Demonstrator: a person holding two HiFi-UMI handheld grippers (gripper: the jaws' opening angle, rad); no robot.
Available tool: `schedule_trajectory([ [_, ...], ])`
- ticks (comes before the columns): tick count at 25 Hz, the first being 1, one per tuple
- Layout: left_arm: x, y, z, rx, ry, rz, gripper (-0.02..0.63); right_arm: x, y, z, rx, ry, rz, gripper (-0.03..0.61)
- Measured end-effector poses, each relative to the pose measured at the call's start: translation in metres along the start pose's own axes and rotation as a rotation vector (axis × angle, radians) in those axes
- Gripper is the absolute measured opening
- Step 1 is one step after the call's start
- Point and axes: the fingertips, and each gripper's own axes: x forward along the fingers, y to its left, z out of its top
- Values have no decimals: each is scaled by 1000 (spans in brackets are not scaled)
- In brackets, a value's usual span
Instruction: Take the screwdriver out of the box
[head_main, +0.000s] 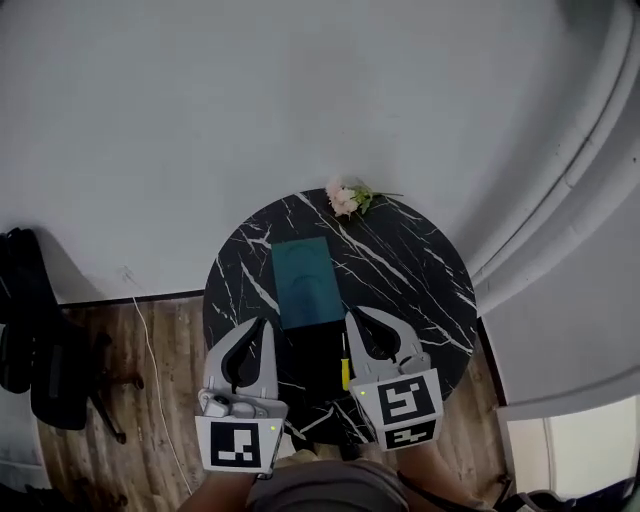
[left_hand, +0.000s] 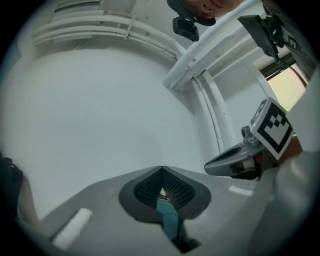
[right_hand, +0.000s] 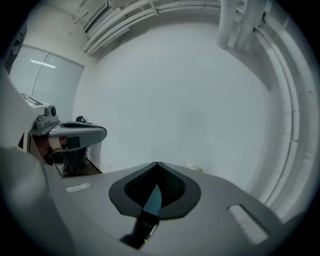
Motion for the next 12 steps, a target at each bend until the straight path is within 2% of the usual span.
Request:
schedule_trajectory([
  [4,9,-6,5,11,-13,-20,0,-14,-30,4,4,-25,-75,25],
  [7,12,-10,1,4,-9,-20,0,-19,-45,-13,34,7,-104,25],
  [12,12,-15,-13,-6,39,-17,0,-15,-48,-45,84,74,-89,26],
])
